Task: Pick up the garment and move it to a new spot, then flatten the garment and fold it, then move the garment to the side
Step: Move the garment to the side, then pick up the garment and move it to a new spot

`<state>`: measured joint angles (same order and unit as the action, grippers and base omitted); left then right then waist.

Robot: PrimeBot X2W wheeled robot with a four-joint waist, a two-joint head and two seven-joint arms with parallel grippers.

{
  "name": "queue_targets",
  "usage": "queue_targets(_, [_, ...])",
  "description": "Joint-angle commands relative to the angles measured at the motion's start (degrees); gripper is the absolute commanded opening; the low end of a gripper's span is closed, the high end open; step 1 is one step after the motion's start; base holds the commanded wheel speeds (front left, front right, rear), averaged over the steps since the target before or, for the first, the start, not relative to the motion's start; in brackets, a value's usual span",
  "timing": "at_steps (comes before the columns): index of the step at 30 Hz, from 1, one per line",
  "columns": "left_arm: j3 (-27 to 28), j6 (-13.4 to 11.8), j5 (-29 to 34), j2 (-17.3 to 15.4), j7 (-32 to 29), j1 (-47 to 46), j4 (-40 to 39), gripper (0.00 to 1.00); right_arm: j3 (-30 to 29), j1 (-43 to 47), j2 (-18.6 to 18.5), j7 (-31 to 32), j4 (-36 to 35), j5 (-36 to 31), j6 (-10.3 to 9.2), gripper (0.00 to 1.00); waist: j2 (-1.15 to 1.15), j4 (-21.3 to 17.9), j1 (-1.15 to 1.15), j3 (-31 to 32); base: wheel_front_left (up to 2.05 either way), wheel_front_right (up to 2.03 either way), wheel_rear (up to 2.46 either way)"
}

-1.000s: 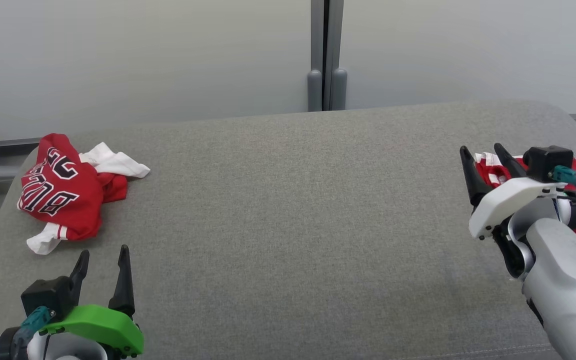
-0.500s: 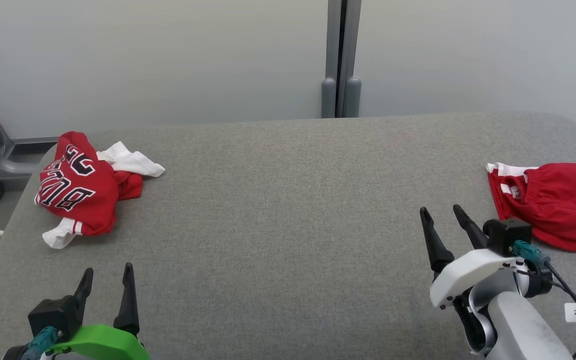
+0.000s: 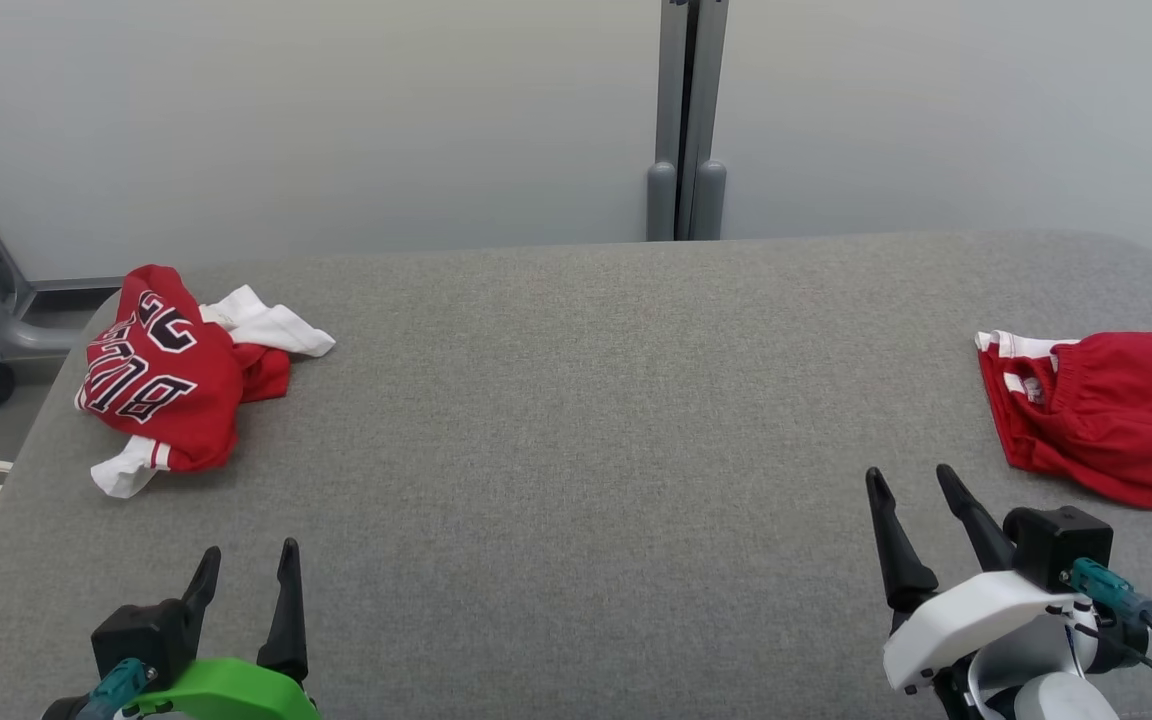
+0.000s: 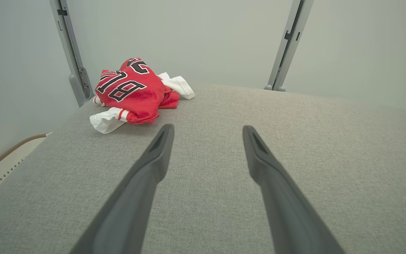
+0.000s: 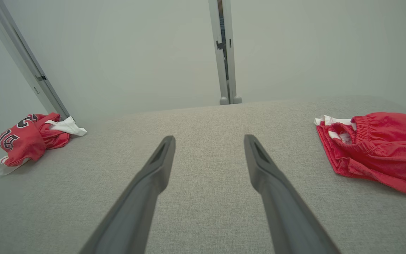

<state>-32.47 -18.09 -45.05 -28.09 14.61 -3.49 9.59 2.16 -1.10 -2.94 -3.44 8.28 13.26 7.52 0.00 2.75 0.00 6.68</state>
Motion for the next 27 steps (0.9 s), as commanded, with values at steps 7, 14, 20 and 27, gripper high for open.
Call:
queue_targets(7, [-0.41, 0.54, 0.73, 0.01, -0.22, -0.72, 0.58, 1.00, 0.64, 3.07, -0.01, 1.10, -2.99, 2.03, -0.06, 1.00, 0.00, 0.08, 0.00, -0.07, 0.00, 0.00, 0.00])
queue_targets(14, [-0.82, 0.79, 1.02, 0.16, -0.32, -1.69, 1.04, 1.00, 0.43, 3.45, 0.00, 1.72, -4.03, 2.15, -0.06, 1.00, 0.00, 0.12, 0.00, -0.22, 0.00, 0.00, 0.00])
queue_targets(20, [-1.00, 0.99, 1.04, 0.23, -0.22, -2.03, 1.31, 1.00, 0.71, 3.94, 0.01, 2.44, -4.67, 2.27, -0.06, 1.00, 0.00, 0.09, 0.00, -0.26, 0.00, 0.00, 0.00])
queue_targets(27, [-1.28, 1.10, 1.13, -0.02, -0.47, -2.62, 1.71, 1.00, 0.21, 3.86, 0.01, 2.30, -4.51, 1.96, -0.06, 1.00, 0.00, 1.22, 0.00, -0.24, 0.00, 0.00, 0.00])
